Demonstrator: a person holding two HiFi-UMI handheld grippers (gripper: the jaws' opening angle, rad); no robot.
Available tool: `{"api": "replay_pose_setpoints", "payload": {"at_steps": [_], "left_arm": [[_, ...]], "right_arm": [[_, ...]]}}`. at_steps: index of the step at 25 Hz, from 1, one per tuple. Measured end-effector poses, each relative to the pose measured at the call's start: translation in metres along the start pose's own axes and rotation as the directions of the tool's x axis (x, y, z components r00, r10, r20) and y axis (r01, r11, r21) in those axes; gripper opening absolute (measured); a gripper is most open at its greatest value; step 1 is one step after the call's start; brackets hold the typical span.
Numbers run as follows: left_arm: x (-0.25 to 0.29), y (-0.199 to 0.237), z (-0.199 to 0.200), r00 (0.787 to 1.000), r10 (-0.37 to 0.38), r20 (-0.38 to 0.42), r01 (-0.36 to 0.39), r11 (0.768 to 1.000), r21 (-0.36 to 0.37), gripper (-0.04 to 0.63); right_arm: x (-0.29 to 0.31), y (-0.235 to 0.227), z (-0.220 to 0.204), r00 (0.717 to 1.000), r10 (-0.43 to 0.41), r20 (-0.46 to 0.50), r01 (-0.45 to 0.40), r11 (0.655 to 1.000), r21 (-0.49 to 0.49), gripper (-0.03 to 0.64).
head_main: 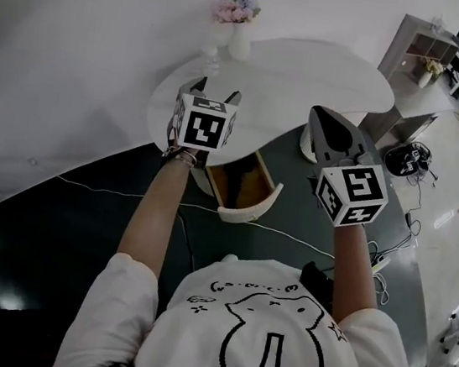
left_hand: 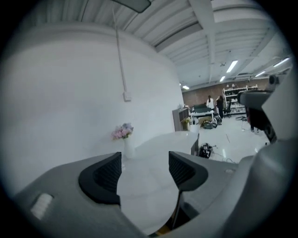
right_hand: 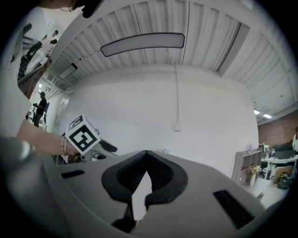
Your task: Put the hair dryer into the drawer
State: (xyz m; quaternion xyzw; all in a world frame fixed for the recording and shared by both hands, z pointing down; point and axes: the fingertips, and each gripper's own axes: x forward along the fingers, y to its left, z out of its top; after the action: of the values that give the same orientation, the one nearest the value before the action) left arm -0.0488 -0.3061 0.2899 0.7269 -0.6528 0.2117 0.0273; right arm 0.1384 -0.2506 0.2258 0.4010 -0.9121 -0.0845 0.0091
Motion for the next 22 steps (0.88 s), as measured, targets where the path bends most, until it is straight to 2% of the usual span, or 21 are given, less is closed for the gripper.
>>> {"api": "replay_pose_setpoints", "payload": {"at_steps": [3,6,9,13,14,16,20,22], "left_arm": [[-0.020,0.001,0.033,0.988,-0.012,0.155,0.012,1.000,0.001,0.305],[-0.045,-0.001,0.057,0.958,-0.026,0.285,0.025,1.000,0.008,0.305],[-0.069,0.003,0.076,0.916,-0.025,0.401,0.023,1.000,0.009,0.305],[-0.103,0.006,0.094,0.846,-0.023,0.532,0.033,0.999,-0.008,0.305],[-0.110,0.006,0.096,0.832,-0.022,0.554,0.035,0.999,-0.013,0.305],[-0.122,0.008,0.096,0.817,-0.018,0.576,0.034,0.999,-0.018,0.305],[-0.131,0.015,0.092,0.817,0.010,0.577,0.004,1.000,-0.023,0.304],[-0.135,0.020,0.091,0.814,0.029,0.580,-0.005,0.999,-0.043,0.280]], "right_arm": [[0.003,-0.010,0.015,0.999,-0.034,0.035,0.034,0.999,-0.011,0.000],[0.001,-0.017,0.025,0.996,-0.064,0.060,0.065,0.997,-0.028,0.000],[0.000,-0.021,0.033,0.993,-0.090,0.072,0.094,0.994,-0.063,0.000],[-0.007,-0.025,0.047,0.987,-0.125,0.097,0.135,0.985,-0.105,0.000],[-0.011,-0.026,0.051,0.985,-0.134,0.105,0.146,0.983,-0.115,0.000],[-0.019,-0.029,0.058,0.981,-0.154,0.121,0.168,0.978,-0.125,0.000],[-0.032,-0.034,0.067,0.971,-0.192,0.142,0.208,0.972,-0.110,0.000],[-0.037,-0.035,0.070,0.967,-0.207,0.149,0.223,0.969,-0.104,0.000]]}}
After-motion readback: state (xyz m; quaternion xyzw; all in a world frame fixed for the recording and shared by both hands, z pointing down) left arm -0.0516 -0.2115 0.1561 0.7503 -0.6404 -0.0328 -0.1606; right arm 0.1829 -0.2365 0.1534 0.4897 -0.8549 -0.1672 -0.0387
